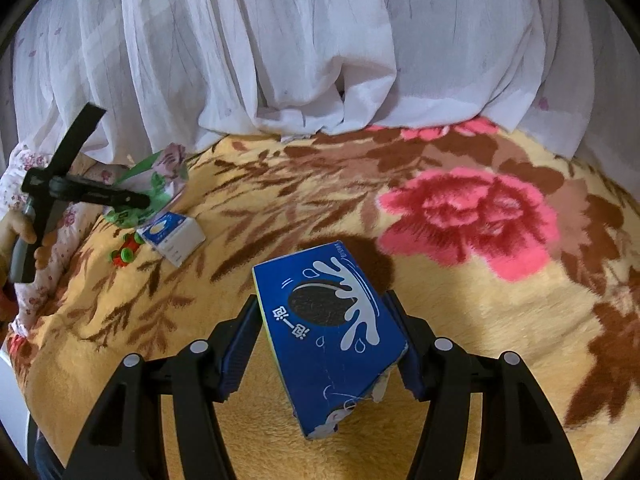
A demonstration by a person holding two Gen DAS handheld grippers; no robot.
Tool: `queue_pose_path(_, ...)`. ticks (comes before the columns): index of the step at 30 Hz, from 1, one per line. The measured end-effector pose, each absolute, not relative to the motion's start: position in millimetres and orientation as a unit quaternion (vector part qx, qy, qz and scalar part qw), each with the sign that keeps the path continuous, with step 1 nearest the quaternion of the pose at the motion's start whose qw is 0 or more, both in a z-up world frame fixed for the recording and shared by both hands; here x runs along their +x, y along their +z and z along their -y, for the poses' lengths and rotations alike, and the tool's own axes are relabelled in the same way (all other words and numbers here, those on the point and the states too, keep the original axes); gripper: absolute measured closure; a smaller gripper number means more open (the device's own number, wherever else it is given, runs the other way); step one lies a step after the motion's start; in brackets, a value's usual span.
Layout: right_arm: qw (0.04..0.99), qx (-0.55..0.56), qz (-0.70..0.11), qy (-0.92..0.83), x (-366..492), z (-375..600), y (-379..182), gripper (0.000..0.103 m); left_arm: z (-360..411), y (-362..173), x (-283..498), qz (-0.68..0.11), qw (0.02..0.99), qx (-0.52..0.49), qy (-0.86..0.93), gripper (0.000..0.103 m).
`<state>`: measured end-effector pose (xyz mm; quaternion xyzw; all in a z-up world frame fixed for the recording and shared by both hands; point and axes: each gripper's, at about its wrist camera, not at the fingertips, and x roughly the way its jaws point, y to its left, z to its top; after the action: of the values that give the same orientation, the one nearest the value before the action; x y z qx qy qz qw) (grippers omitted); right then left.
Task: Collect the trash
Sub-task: 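Grasp the blue milk box with the right tool while the left tool grasps the green snack bag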
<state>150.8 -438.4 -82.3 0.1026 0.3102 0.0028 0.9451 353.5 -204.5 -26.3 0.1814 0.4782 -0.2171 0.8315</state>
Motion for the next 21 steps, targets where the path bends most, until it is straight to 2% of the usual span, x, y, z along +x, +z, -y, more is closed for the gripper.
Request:
queue_pose_path(7,0.950,0.089,-0.298,0.014,124,423,-59,0.043,167,9,303,-0.448,0.852,0.101,-0.251,0.084)
queue_pose_path(12,0.954,0.079,-0.286,0.035,92,402,-38,0.043,138,31,236,-0.421,0.861,0.068,-0.277,0.084)
queue_pose_path(21,0.958,0.036,-0.272,0.081,24,347,-7,0.043,95,23,108,-0.404,0.862,0.046,-0.301,0.084)
